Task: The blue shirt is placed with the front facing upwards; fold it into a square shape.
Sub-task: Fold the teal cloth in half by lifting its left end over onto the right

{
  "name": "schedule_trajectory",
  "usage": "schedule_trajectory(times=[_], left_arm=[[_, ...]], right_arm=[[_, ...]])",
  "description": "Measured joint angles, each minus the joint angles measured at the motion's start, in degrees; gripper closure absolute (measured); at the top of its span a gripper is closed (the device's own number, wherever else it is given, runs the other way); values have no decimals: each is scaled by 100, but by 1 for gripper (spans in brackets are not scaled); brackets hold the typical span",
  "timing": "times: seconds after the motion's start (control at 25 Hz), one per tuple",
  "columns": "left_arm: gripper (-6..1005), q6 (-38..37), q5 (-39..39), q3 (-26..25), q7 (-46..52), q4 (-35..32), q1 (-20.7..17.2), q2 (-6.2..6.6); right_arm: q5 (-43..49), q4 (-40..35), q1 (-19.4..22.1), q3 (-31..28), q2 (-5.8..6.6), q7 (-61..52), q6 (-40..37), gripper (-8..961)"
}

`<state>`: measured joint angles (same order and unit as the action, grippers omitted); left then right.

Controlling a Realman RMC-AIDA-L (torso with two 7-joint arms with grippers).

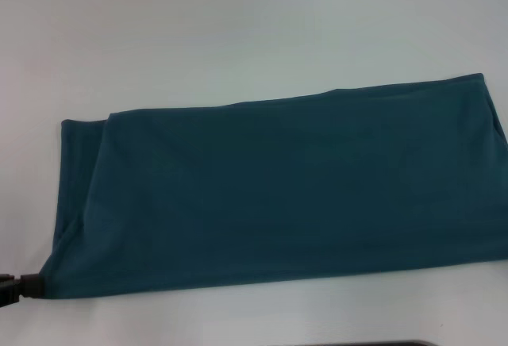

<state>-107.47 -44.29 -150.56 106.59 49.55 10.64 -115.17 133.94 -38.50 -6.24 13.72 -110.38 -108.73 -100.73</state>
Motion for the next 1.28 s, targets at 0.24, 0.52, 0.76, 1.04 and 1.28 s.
schedule_trajectory(times=[0.24,0.52,0.76,1.04,1.28], left_arm=[[957,-101,7,-10,-5,23,41,7],[937,-122,9,-37,67,38,117,33],[921,-111,-13,-334,112,44,268,71],[924,222,-43,-1093,57,-94,814,2],[913,661,-66,-1270,140,-412,1261,-43]], right_arm=[[0,0,-66,-26,34,-68,-107,939],[-18,-76,-135,-51,77,-84,-312,889],[-37,-90,-265,-527,208,-68,-582,638],[-58,-89,-690,-838,255,50,-731,470],[-56,-88,-1070,-790,210,101,-693,359]])
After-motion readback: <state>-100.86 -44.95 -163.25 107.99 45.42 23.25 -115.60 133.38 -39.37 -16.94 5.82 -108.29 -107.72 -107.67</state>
